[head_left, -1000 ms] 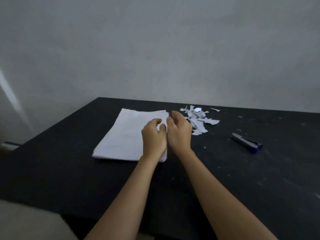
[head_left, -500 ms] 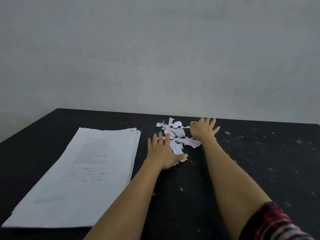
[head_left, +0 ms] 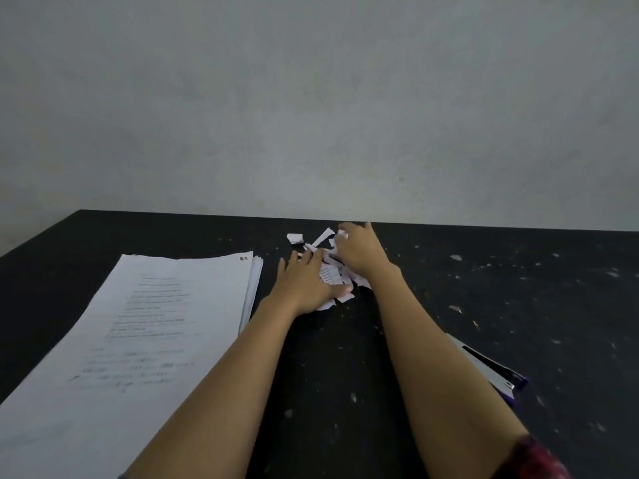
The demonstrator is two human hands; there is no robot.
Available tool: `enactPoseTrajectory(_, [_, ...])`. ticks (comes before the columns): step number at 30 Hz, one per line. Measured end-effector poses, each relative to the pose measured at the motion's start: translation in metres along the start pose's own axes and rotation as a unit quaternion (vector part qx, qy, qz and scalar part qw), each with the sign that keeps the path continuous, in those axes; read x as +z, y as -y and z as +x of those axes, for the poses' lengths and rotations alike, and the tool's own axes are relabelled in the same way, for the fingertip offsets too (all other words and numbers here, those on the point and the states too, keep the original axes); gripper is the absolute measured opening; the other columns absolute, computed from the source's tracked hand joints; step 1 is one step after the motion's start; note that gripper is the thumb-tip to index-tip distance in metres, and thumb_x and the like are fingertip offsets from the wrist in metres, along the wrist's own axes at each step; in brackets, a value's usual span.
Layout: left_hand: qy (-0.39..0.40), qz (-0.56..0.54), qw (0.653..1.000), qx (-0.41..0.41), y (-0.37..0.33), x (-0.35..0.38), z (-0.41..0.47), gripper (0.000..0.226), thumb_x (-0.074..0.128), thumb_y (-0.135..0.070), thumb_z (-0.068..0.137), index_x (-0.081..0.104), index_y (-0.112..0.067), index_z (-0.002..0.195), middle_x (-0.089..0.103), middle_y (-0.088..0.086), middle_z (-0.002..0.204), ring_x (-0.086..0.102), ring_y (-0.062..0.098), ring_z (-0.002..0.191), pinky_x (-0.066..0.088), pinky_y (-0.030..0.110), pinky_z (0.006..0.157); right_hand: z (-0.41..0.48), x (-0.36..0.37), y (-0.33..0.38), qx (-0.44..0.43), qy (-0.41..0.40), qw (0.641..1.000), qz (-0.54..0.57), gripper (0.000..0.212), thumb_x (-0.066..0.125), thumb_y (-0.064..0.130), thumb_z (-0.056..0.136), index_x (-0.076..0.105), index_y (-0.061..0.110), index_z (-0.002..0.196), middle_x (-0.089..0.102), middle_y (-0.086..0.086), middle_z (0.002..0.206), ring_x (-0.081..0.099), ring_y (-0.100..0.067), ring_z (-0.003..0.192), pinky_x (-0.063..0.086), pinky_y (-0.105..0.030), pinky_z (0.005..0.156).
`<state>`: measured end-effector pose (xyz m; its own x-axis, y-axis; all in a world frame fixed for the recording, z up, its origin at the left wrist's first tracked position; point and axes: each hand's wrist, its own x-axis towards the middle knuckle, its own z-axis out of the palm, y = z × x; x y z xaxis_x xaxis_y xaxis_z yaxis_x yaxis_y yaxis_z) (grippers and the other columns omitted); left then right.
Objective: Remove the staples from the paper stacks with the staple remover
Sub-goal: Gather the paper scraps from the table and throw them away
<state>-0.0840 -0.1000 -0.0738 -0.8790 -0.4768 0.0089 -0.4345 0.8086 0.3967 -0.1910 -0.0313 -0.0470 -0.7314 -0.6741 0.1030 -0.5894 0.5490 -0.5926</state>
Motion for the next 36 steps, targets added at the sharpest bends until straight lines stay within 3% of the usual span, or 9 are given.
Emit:
enactPoseTrajectory(5, [-0.082, -0.135, 0.987, 0.002, 0.003, -0.009, -0.002, 0.068, 0.077, -0.050, 0.065, 0.054, -0.005, 0.111, 0.057, 0.010, 0.119, 0.055, 0.026, 0.106, 0.045, 0.045, 0.092, 0.004, 0.010, 0.000, -0.054, 0.083, 0.993, -0.061, 0.035, 0.036, 0.019, 0.096, 0.060, 0.008, 0.118, 0.055, -0.009, 0.126, 0.044, -0.029, 0.121, 0.023, -0.049, 0.109])
enactPoseTrajectory(10, [-0.007, -0.055, 0.997, -0.044, 0.008, -0.019, 0.010, 0.126, 0.075, -0.060, 0.061, 0.000, -0.009, 0.149, -0.001, 0.007, 0.158, -0.004, 0.028, 0.145, 0.006, 0.043, 0.116, -0.015, -0.006, 0.001, -0.029, 0.077, 0.989, 0.124, 0.042, 0.041, 0.004, 0.089, 0.052, 0.005, 0.130, 0.056, -0.014, 0.131, 0.049, -0.027, 0.122, 0.040, -0.030, 0.094])
enactPoseTrajectory(13, [0.049, -0.033, 0.998, -0.027, 0.009, -0.021, 0.013, 0.098, 0.068, -0.061, 0.068, 0.029, -0.014, 0.144, 0.025, 0.008, 0.154, 0.011, 0.028, 0.144, 0.003, 0.049, 0.116, -0.030, -0.019, 0.003, -0.019, 0.122, 0.974, 0.189, 0.039, 0.051, 0.010, 0.082, 0.059, 0.003, 0.120, 0.056, -0.013, 0.131, 0.049, -0.029, 0.122, 0.041, -0.037, 0.096])
enactPoseTrajectory(15, [0.010, -0.119, 0.993, 0.019, 0.008, -0.020, 0.010, 0.058, 0.073, -0.045, 0.069, 0.056, -0.018, 0.118, 0.058, 0.004, 0.124, 0.047, 0.024, 0.123, 0.029, 0.050, 0.108, -0.038, -0.027, 0.003, -0.028, 0.179, 0.963, 0.202, 0.047, 0.057, 0.008, 0.075, 0.057, 0.014, 0.122, 0.059, -0.010, 0.126, 0.053, -0.026, 0.117, 0.044, -0.040, 0.096])
enactPoseTrajectory(21, [-0.075, -0.270, 0.959, 0.029, -0.001, -0.013, -0.007, 0.047, 0.072, -0.010, 0.074, 0.054, -0.023, 0.115, 0.064, -0.001, 0.099, 0.065, 0.010, 0.087, 0.054, 0.018, 0.068, -0.051, -0.009, -0.003, -0.033, 0.199, 0.977, 0.062, 0.116, 0.083, 0.036, 0.061, 0.006, 0.033, 0.149, 0.025, -0.002, 0.153, 0.022, -0.025, 0.140, 0.016, -0.047, 0.115])
enactPoseTrajectory(24, [-0.094, -0.320, 0.943, -0.012, -0.006, -0.010, -0.011, 0.040, 0.060, -0.004, 0.080, 0.057, -0.024, 0.114, 0.063, -0.006, 0.095, 0.061, 0.004, 0.082, 0.048, 0.008, 0.058, -0.057, 0.009, -0.007, -0.085, 0.055, 0.994, 0.030, 0.083, 0.069, 0.031, 0.080, 0.020, 0.024, 0.147, 0.039, -0.006, 0.144, 0.033, -0.024, 0.134, 0.012, -0.046, 0.117])
enactPoseTrajectory(29, [-0.066, -0.490, 0.863, -0.101, -0.016, -0.021, -0.023, 0.032, 0.051, -0.002, 0.081, 0.067, -0.009, 0.107, 0.064, 0.019, 0.113, 0.059, 0.030, 0.106, 0.048, 0.045, 0.095, -0.062, 0.014, -0.006, -0.102, -0.039, 0.993, 0.045, 0.035, 0.059, 0.014, 0.088, 0.052, 0.017, 0.122, 0.053, -0.008, 0.119, 0.053, -0.022, 0.105, 0.041, -0.027, 0.084])
enactPoseTrajectory(33, [-0.049, -0.612, 0.780, -0.120, -0.019, -0.022, -0.033, 0.025, 0.045, -0.007, 0.088, 0.070, -0.007, 0.091, 0.069, 0.014, 0.100, 0.064, 0.024, 0.096, 0.052, 0.031, 0.085, -0.062, 0.013, -0.004, -0.069, -0.100, 0.990, 0.070, 0.015, 0.053, 0.010, 0.091, 0.056, 0.012, 0.105, 0.052, -0.009, 0.104, 0.054, -0.021, 0.085, 0.048, -0.029, 0.070])
enactPoseTrajectory(36, [-0.091, -0.508, 0.848, -0.118, -0.018, -0.017, -0.034, 0.033, 0.046, -0.009, 0.089, 0.061, -0.008, 0.118, 0.061, 0.011, 0.121, 0.057, 0.022, 0.110, 0.046, 0.033, 0.095, -0.062, 0.006, -0.002, 0.031, -0.161, 0.949, 0.268, 0.009, 0.049, 0.010, 0.093, 0.055, 0.016, 0.097, 0.056, -0.002, 0.090, 0.057, -0.013, 0.073, 0.049, -0.023, 0.057])
